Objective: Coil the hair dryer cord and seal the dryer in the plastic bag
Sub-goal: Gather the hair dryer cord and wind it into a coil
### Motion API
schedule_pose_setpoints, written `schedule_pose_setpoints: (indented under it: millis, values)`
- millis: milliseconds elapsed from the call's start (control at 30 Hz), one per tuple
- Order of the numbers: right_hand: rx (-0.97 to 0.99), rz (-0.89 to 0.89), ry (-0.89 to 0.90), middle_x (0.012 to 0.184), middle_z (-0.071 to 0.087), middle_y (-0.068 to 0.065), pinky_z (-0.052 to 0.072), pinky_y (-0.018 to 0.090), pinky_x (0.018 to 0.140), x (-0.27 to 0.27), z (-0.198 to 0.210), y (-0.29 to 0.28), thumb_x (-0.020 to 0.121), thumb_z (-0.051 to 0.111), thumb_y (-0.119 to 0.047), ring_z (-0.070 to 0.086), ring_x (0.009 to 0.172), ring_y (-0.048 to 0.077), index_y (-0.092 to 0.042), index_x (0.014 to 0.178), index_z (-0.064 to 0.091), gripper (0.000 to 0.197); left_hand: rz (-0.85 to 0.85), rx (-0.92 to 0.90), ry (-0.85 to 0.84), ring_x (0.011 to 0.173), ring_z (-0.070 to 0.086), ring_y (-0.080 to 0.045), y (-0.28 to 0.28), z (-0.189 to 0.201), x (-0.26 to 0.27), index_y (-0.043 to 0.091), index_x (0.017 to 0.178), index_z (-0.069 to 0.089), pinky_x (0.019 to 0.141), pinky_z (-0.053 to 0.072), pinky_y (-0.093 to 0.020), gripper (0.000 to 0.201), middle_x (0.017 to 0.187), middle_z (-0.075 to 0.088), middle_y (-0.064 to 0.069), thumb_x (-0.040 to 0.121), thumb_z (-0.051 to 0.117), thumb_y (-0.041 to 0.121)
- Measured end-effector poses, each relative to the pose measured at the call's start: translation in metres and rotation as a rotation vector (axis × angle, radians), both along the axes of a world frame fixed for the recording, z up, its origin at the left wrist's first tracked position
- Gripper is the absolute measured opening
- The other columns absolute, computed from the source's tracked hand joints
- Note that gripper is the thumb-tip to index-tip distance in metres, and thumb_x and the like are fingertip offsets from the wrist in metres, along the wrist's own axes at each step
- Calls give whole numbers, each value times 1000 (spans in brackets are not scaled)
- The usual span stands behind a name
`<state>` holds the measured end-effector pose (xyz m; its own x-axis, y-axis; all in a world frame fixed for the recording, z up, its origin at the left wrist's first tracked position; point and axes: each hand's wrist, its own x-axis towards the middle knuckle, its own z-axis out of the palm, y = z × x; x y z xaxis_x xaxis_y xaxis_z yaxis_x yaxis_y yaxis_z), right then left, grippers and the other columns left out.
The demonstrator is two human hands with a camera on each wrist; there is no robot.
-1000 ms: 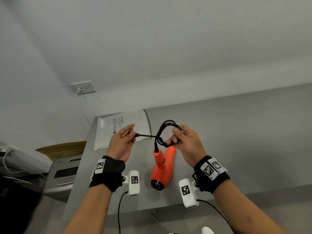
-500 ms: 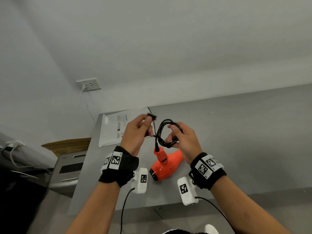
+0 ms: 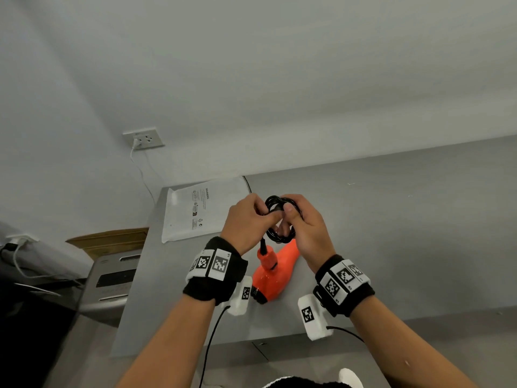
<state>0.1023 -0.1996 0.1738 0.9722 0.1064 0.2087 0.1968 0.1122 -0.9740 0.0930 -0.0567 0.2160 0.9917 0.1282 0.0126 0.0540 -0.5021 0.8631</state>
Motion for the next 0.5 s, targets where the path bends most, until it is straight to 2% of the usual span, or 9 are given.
schedule_pose_setpoints:
  millis: [33, 100, 200, 267, 333, 400, 467, 500]
  values:
    - [-13, 18, -18, 60, 58, 5, 50, 33, 61, -1, 1, -1, 104, 46, -12, 56, 57, 20, -14, 115, 63, 20, 21, -58, 6, 60, 72, -20, -3, -2, 1, 16, 78, 48, 68, 56, -44, 32, 68, 74, -13, 81, 74, 35]
    - [-40, 68, -24, 57, 57, 2, 50, 31, 58, -3, 2, -1, 104, 46, -11, 55, 55, 20, -17, 119, 62, 22, 58, -185, 25, 54, 65, -21, -8, -7, 2, 20, 91, 46, 63, 52, -44, 23, 61, 68, -12, 85, 68, 26]
    - [-3, 128, 64, 55, 54, -4, 51, 35, 53, -1, -2, -1, 104, 48, -11, 50, 54, 21, -15, 122, 58, 21, 46, -470, 69, 60, 60, -20, -10, -15, 3, 18, 114, 51, 63, 49, -38, 27, 70, 63, -11, 91, 58, 5]
    - [37, 114, 152, 55, 51, 0, 54, 39, 52, 2, -8, -7, 104, 48, -15, 50, 58, 26, -16, 120, 56, 18, -9, -690, 116, 74, 63, -20, -10, -11, 4, 13, 114, 59, 72, 52, -36, 27, 86, 65, -12, 94, 54, -4]
    - [66, 129, 239, 58, 49, 5, 55, 39, 52, 3, -15, -13, 105, 46, -17, 51, 64, 33, -11, 117, 55, 17, -34, -834, 155, 87, 64, -21, -9, -4, 5, 7, 108, 67, 89, 52, -43, 26, 93, 64, -11, 97, 48, -6]
    - [94, 164, 309, 66, 51, 9, 54, 37, 52, 2, -20, -17, 105, 45, -16, 55, 70, 37, -9, 116, 56, 17, -9, -842, 159, 94, 64, -23, -9, 0, 8, 2, 110, 70, 101, 51, -51, 29, 100, 63, -12, 99, 44, -6]
    - [53, 117, 334, 87, 58, 14, 58, 37, 56, 2, -23, -19, 103, 47, -14, 62, 79, 36, -19, 124, 57, 24, 4, -739, 139, 101, 63, -26, -13, 0, 9, 3, 117, 70, 97, 54, -58, 34, 107, 62, -14, 99, 43, -7]
    - [-38, 54, 304, 102, 59, 13, 60, 36, 63, 3, -25, -20, 102, 50, -15, 65, 86, 29, -26, 131, 54, 31, 3, -693, 124, 103, 64, -27, -16, 1, 9, 5, 119, 69, 93, 56, -59, 36, 111, 62, -15, 98, 43, -9]
